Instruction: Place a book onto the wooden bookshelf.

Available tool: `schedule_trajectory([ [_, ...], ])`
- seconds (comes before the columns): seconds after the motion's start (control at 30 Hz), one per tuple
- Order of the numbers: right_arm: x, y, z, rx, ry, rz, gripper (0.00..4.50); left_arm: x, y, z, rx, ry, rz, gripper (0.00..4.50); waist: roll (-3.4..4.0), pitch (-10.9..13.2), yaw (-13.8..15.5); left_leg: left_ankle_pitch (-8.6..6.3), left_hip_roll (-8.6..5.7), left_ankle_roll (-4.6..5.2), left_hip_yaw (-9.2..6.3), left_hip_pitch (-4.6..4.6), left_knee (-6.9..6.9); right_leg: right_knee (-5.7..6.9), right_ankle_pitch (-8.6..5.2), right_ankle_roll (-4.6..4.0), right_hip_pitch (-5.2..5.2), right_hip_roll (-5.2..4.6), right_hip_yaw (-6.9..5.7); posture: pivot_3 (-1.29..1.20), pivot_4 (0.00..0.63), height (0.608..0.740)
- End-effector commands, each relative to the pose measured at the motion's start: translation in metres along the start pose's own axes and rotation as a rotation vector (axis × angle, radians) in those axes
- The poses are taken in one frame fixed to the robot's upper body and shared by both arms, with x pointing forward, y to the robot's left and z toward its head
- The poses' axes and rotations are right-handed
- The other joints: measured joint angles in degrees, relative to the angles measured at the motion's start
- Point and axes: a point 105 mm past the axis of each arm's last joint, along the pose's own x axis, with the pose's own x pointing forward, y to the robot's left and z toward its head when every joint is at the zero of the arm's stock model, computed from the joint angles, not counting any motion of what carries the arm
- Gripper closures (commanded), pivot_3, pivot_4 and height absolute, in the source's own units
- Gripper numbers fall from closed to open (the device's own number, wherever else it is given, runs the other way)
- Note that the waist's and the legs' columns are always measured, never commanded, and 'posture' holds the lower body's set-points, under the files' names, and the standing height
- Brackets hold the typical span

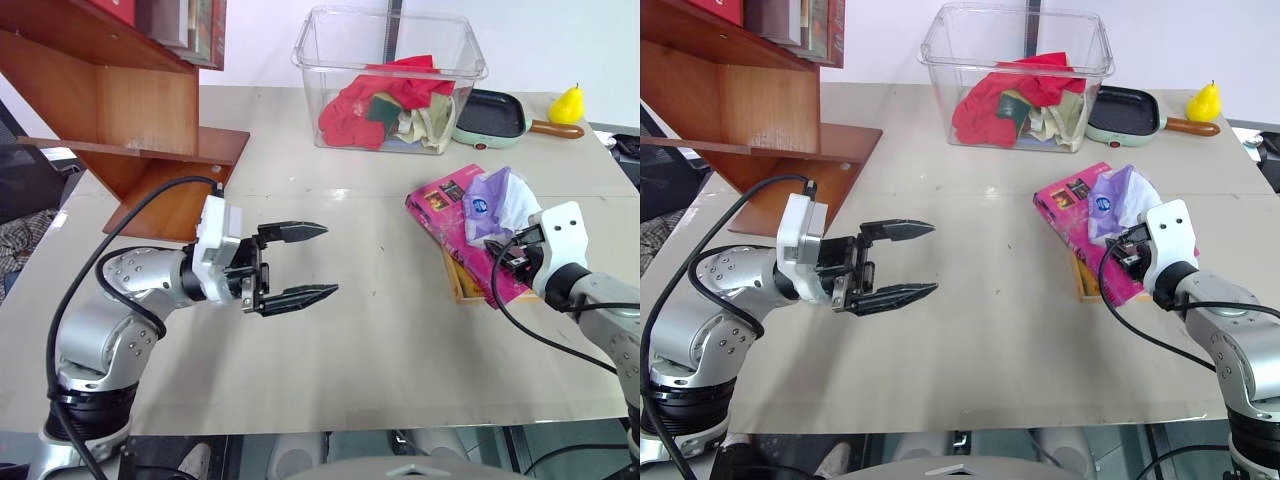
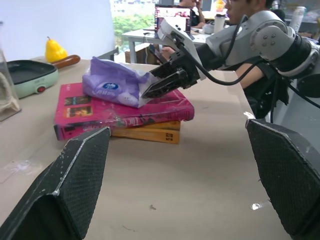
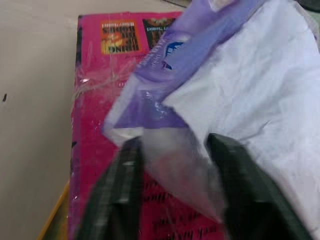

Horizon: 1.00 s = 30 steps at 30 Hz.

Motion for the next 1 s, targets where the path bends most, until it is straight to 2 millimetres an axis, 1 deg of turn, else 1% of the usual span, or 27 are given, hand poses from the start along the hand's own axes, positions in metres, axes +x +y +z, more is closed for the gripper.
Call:
schedule_trajectory([
  [0.03,-0.008,-0.006,0.017,-0.02,-0.078,-0.019,4.16,0.006,-0.003,0.01,0.032,-0.008,-0.029,0.0,0.0,0.0,-0.03,0.0,0.0,0.0,0.02,0.01,0.02,0.0,0.0,0.0,0.0,0.0,0.01,0.0,0.15,0.74],
  [0.07,-0.01,-0.009,0.022,-0.02,-0.108,-0.027,4.48,0.008,-0.003,0.01,0.031,-0.011,-0.029,0.0,0.0,0.0,-0.01,0.0,0.0,0.0,0.02,0.01,0.04,0.01,0.0,0.0,0.01,-0.01,0.02,0.0,0.15,0.74],
  [0.1,-0.013,-0.018,0.027,-0.018,-0.135,-0.067,4.48,0.01,-0.003,0.011,0.031,-0.016,-0.033,0.0,0.0,0.0,-0.02,0.0,0.0,0.0,0.02,0.01,0.05,0.01,0.0,0.01,0.01,-0.01,0.02,0.0,0.15,0.74],
  [0.2,-0.028,-0.064,0.039,-0.024,-0.186,-0.283,4.48,0.017,-0.006,0.016,0.02,-0.048,-0.052,0.0,0.0,0.0,0.03,0.0,-0.01,0.0,0.04,0.0,0.07,0.01,0.01,0.01,0.02,-0.02,0.03,0.0,0.15,0.74],
  [0.27,-0.043,-0.102,0.041,-0.044,-0.183,-0.461,4.48,0.021,-0.01,0.018,0.019,-0.062,-0.08,0.0,0.0,0.0,0.08,0.0,-0.03,0.0,0.06,-0.01,0.07,0.01,0.01,0.01,0.02,-0.03,0.05,0.0,0.15,0.74],
  [0.33,-0.056,-0.126,0.038,-0.048,-0.16,-0.554,4.48,0.024,-0.011,0.019,0.023,-0.074,-0.097,0.0,0.0,0.0,0.2,0.0,-0.05,0.0,0.06,-0.03,0.07,0.0,0.01,0.0,0.01,-0.03,0.05,0.0,0.15,0.74],
  [0.37,-0.061,-0.135,0.036,-0.068,-0.142,-0.579,4.48,0.025,-0.01,0.021,0.03,-0.084,-0.102,0.0,0.0,0.0,0.17,0.0,-0.05,0.0,0.05,-0.02,0.05,0.0,0.0,0.0,0.01,-0.03,0.04,0.0,0.15,0.74],
  [0.43,-0.064,-0.146,0.03,-0.086,-0.102,-0.595,4.48,0.029,-0.009,0.024,0.037,-0.106,-0.111,0.0,0.02,-0.01,0.03,0.0,-0.04,0.0,0.03,0.0,0.0,0.0,0.0,0.0,0.01,0.01,0.04,0.0,0.15,0.74],
  [0.5,-0.063,-0.154,0.017,-0.08,-0.052,-0.598,4.48,0.032,-0.009,0.03,0.044,-0.134,-0.125,0.0,0.03,-0.01,-0.23,0.0,-0.01,0.0,0.02,0.03,-0.01,0.01,0.01,0.0,0.01,0.07,0.06,0.0,0.15,0.74],
  [0.6,-0.057,-0.156,-0.007,-0.062,0.035,-0.519,4.48,0.036,-0.011,0.036,0.053,-0.166,-0.147,0.0,0.05,-0.03,-0.26,0.0,-0.01,0.01,0.05,0.05,0.02,0.03,0.01,0.0,0.02,0.07,0.09,0.0,0.15,0.74],
  [0.63,-0.057,-0.158,-0.014,-0.056,0.062,-0.512,4.06,0.036,-0.012,0.037,0.052,-0.173,-0.149,0.0,0.08,-0.04,-0.31,0.0,-0.01,0.01,0.07,0.07,0.03,0.03,0.01,0.0,0.04,0.07,0.11,0.0,0.15,0.74],
  [0.67,-0.056,-0.158,-0.022,-0.045,0.087,-0.49,3.94,0.036,-0.012,0.037,0.052,-0.176,-0.149,0.0,0.12,-0.05,-0.31,0.0,-0.01,0.01,0.1,0.08,0.03,0.03,0.01,0.0,0.04,0.07,0.15,0.0,0.15,0.74],
  [0.77,-0.06,-0.164,-0.035,-0.039,0.128,-0.491,2.86,0.035,-0.014,0.036,0.05,-0.178,-0.142,0.0,0.14,-0.06,-0.21,0.0,-0.01,0.01,0.11,0.07,0.03,0.03,0.01,0.01,0.04,0.07,0.15,0.0,0.15,0.74],
  [0.8,-0.064,-0.166,-0.036,-0.051,0.134,-0.498,2.32,0.033,-0.014,0.035,0.048,-0.177,-0.138,0.0,0.18,-0.08,-0.18,0.0,-0.02,0.01,0.11,0.06,0.03,0.03,0.01,0.01,0.04,0.07,0.15,0.0,0.15,0.74],
  [0.87,-0.071,-0.16,-0.029,-0.101,0.147,-0.446,1.52,0.031,-0.016,0.03,0.039,-0.17,-0.128,0.0,0.23,-0.07,-0.17,0.0,-0.02,0.01,0.11,0.06,0.03,0.02,0.01,0.01,0.04,0.06,0.16,0.0,0.15,0.74],
  [0.9,-0.073,-0.157,-0.025,-0.111,0.145,-0.42,1.33,0.03,-0.017,0.028,0.035,-0.166,-0.123,0.0,0.33,-0.1,-0.16,0.0,-0.03,0.01,0.12,0.04,0.03,0.02,0.01,0.01,0.03,0.06,0.16,0.0,0.15,0.74],
  [0.93,-0.076,-0.151,-0.019,-0.113,0.138,-0.372,0.85,0.029,-0.016,0.026,0.03,-0.162,-0.114,0.0,0.36,-0.12,-0.14,0.0,-0.03,0.01,0.12,0.05,0.02,0.02,0.0,0.02,0.03,0.05,0.17,0.0,0.15,0.74],
  [0.97,-0.077,-0.145,-0.013,-0.112,0.126,-0.329,0.24,0.028,-0.016,0.024,0.027,-0.159,-0.106,0.0,0.36,-0.11,-0.16,0.0,-0.02,0.01,0.1,0.05,0.02,0.02,0.0,0.03,0.03,0.06,0.15,0.0,0.15,0.74],
  [1.0,-0.076,-0.13,-0.002,-0.081,0.098,-0.234,0.1,0.027,-0.014,0.02,0.025,-0.147,-0.1,0.0,0.36,-0.11,-0.18,0.0,-0.01,0.01,0.08,0.06,0.03,0.03,0.0,0.03,0.03,0.08,0.15,0.0,0.15,0.74],
])
